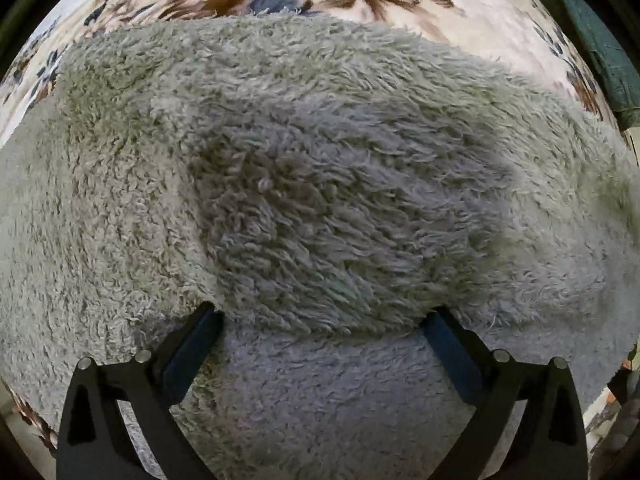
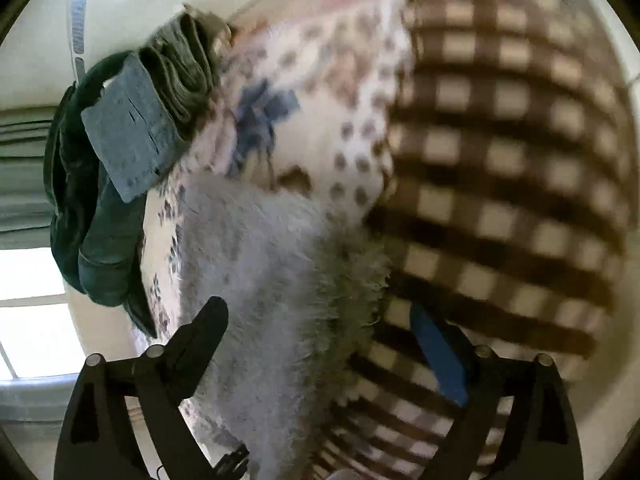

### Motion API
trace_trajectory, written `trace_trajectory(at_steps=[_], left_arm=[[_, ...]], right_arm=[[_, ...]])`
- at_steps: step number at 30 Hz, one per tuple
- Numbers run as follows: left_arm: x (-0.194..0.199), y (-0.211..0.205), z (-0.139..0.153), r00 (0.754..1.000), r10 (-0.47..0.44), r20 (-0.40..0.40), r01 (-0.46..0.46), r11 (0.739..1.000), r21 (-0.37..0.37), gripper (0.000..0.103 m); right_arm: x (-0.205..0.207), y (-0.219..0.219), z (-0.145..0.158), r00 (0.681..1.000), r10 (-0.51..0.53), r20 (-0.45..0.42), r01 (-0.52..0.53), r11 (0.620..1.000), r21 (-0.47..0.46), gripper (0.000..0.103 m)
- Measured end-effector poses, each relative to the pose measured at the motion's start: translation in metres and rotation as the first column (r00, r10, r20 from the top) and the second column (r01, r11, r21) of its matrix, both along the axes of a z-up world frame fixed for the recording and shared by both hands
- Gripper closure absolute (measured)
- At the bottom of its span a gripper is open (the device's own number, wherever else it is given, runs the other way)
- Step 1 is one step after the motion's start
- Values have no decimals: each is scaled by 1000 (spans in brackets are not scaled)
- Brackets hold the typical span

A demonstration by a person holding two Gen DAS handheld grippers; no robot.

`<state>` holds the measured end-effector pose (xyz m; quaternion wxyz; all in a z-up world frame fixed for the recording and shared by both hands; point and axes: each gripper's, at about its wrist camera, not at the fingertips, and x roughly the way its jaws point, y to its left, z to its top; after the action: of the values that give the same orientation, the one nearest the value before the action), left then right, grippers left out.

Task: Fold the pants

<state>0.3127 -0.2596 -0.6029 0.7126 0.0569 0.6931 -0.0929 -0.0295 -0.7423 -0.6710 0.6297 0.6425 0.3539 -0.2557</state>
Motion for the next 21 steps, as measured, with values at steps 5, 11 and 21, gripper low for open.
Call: trace_trajectory(at_steps=[5, 11, 21], left_arm=[[-31, -2, 1, 999, 9, 50, -8, 1000, -11, 0], [-3, 10, 20, 999, 42, 12, -41, 997, -62, 0], [-6, 93, 66, 988, 157, -2, -156, 978, -141, 0]], right_arm=[[19, 3, -13, 974, -42, 224, 44, 999, -4, 7], [49, 4, -28, 970, -88, 226, 92, 996, -8, 64], [105, 63, 110, 966, 131, 222, -70, 963, -261, 85]])
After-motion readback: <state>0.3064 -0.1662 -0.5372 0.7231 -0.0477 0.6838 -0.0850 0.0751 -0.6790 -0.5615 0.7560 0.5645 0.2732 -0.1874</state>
